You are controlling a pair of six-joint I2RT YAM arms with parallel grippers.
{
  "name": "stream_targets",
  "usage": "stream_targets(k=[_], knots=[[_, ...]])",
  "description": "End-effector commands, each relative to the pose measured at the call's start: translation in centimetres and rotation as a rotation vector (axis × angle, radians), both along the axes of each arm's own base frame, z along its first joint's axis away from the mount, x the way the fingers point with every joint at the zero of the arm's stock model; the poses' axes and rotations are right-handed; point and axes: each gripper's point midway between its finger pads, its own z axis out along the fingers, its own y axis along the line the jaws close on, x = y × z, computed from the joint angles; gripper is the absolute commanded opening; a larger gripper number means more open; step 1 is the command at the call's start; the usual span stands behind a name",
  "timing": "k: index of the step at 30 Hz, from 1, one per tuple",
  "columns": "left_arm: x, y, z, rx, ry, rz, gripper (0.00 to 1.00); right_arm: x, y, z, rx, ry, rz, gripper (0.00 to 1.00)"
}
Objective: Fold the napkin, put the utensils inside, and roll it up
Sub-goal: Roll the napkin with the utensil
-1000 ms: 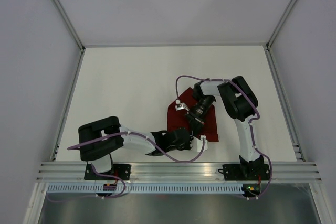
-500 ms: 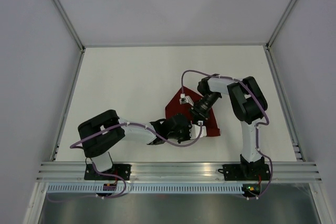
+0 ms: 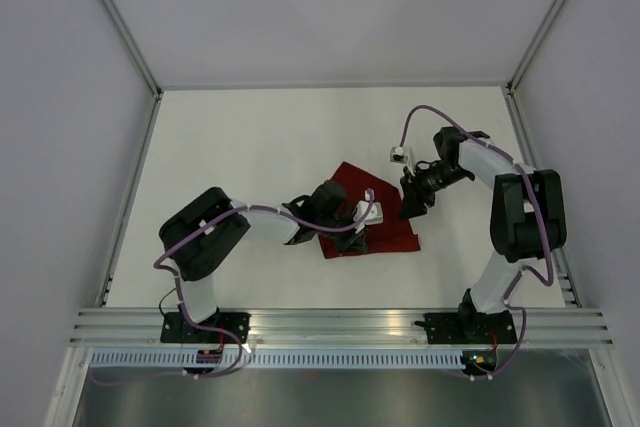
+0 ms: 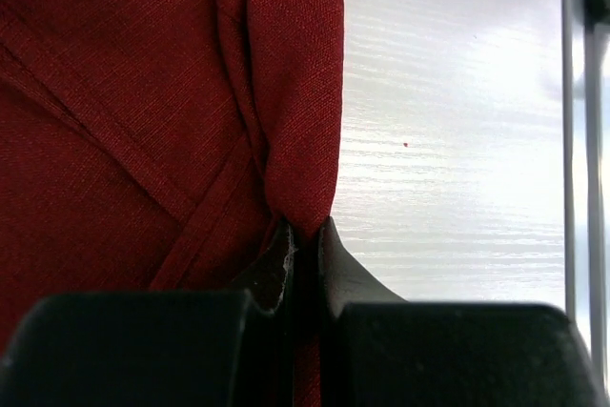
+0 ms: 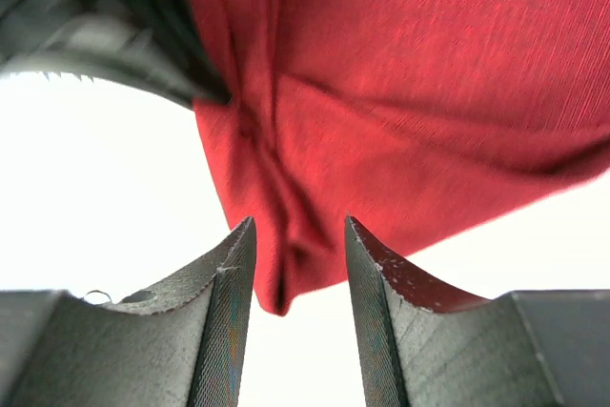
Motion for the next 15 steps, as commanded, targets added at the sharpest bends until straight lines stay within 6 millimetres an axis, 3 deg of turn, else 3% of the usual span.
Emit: stream_targets(k=[1,2,3,4,8,10,12,13,15], knots=[[-1.6,3.0,-3.8,0.107,0.277,0.02,0.02,0.4,0.1,2.2,0.064,-0.256,0.04,0.48],[-2.0,3.2,-4.1,0.105,0.327,0.007,0.02,1.1,0.1,2.2,0.062,-0.332,0.04,0.49],[-1.4,3.3,-4.0,0.092,0.348,0.016,0.02,-0.2,-0.2,1.1,0.049,-0.329,0.041,0.5],[-1.3,3.3,-4.1,0.091,0.376,0.02,0.02,-0.2,-0.3,2.0,0.049,-0.399,0.038,0.51],[-1.3,3.5,-4.5,0.086,0.45,0.011,0.02,-1.7,-0.1,1.2,0.032,-0.538,0.08,0.56],[-1.4,3.6,-4.9,0.094,0.478,0.011,0.02,-2.4,0.6,1.1,0.007,-0.605,0.117,0.57],[-1.3,3.7,-5.1,0.095,0.488,0.012,0.02,-3.0,1.1,-0.2,-0.014,-0.656,0.118,0.58],[-1.2,3.7,-5.2,0.096,0.491,0.014,0.02,-2.5,2.0,0.4,-0.026,-0.751,0.139,0.6],[-1.2,3.8,-5.1,0.092,0.497,0.011,0.02,-4.4,3.3,-1.0,-0.038,-0.763,0.177,0.61]])
